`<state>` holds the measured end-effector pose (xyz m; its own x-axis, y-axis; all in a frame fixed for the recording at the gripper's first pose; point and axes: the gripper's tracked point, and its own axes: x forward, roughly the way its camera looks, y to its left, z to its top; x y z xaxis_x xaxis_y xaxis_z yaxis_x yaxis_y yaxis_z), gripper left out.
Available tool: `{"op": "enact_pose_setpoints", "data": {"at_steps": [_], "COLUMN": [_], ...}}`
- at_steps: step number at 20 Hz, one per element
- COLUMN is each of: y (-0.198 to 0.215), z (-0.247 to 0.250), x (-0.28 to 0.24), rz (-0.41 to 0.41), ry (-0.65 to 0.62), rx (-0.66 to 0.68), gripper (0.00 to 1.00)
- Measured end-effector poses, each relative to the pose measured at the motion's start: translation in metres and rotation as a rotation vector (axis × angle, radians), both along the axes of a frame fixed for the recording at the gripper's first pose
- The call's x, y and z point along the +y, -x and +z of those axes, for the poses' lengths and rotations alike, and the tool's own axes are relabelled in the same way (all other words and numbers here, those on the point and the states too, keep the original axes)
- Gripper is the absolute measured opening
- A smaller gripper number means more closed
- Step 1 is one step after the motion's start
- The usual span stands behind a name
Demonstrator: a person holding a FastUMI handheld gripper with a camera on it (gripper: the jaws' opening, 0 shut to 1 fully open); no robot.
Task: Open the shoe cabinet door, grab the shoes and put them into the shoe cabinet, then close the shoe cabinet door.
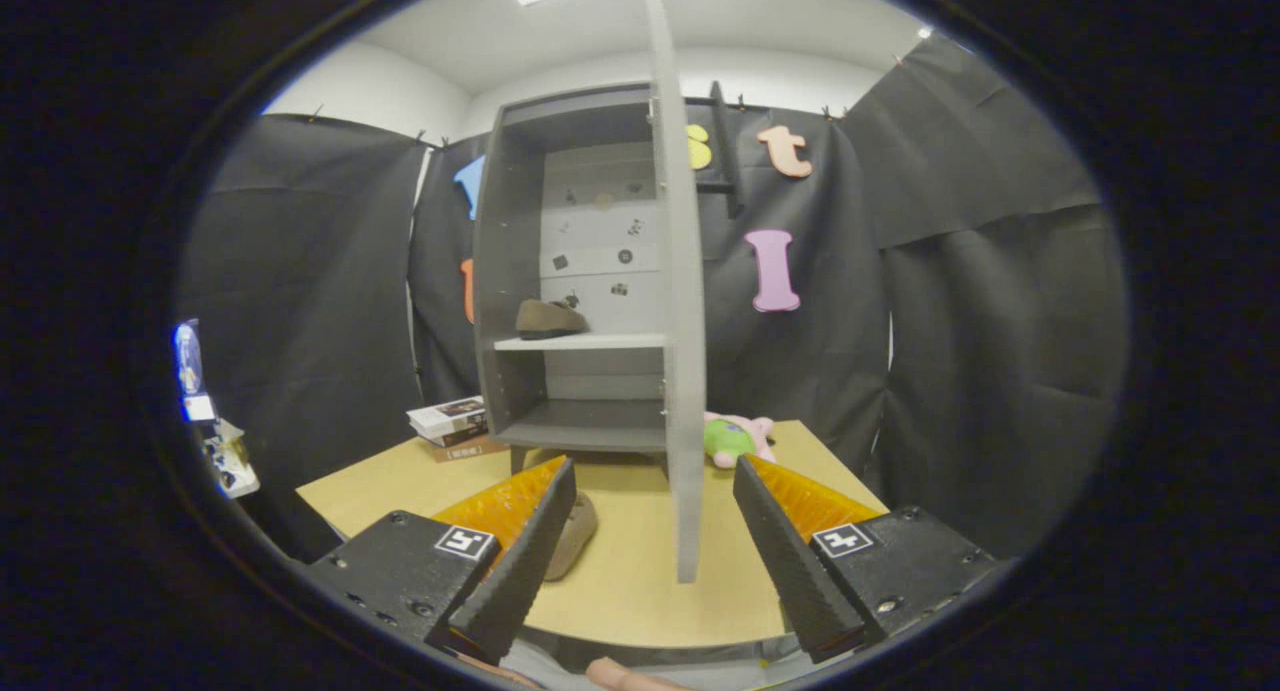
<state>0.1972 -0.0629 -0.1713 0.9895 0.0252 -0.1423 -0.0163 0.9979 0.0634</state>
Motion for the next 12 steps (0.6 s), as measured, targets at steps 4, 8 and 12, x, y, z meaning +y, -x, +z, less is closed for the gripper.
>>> {"op": "enact_pose_setpoints", "data": {"at_steps": [4, 8, 12], "y": [-0.004, -0.01, -0.023], "z": [-0.005, -0.017, -0.025], "x": [0.012, 0.032, 0.046], "rz": [-0.011, 0.007, 0.03], "ry": [-0.022, -0.053, -0.026], "rx": [-0.002, 0.028, 0.032], "gripper": [1.0, 1.0, 1.0]}}
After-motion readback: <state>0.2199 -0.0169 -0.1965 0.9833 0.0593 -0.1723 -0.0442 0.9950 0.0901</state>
